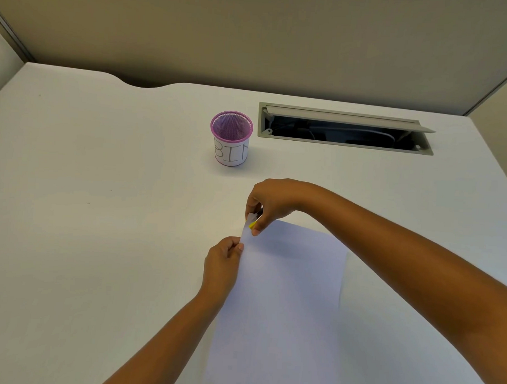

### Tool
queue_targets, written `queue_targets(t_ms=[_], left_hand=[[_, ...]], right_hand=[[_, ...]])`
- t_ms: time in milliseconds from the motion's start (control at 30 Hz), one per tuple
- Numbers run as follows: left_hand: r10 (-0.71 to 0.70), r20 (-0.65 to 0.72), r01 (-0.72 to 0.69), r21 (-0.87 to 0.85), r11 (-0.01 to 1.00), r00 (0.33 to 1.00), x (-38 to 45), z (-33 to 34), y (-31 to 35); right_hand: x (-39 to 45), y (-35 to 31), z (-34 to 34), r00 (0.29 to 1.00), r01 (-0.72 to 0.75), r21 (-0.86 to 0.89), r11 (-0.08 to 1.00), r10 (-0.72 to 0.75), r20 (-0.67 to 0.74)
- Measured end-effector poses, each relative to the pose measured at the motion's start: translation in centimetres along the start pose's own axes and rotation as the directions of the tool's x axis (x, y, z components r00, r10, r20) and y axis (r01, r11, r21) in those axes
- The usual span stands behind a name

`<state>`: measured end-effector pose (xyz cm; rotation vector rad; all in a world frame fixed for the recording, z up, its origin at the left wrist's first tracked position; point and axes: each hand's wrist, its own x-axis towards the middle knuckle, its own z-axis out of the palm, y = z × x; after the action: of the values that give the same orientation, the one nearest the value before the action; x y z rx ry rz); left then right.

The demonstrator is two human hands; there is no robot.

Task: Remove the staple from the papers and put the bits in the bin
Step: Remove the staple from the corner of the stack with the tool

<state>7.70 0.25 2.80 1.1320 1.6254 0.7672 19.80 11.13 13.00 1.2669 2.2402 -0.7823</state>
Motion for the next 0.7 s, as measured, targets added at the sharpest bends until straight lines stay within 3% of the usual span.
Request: queue_targets(t_ms=[433,700], left_hand=[[0.045,0.029,-0.046,0.034,0.998,0.999,-0.2,-0.3,0.0],[0.002,0.041,-0.001,-0.026,1.000,0.999,-0.2,-0.4,1.8]], right_hand=[[0.0,-0.4,0.2,1.000,0.007,-0.051,0.999,-0.008,-0.009],[-0.1,-0.5,0.4,1.000,0.014,-0.032,0.999,-0.015,-0.016]])
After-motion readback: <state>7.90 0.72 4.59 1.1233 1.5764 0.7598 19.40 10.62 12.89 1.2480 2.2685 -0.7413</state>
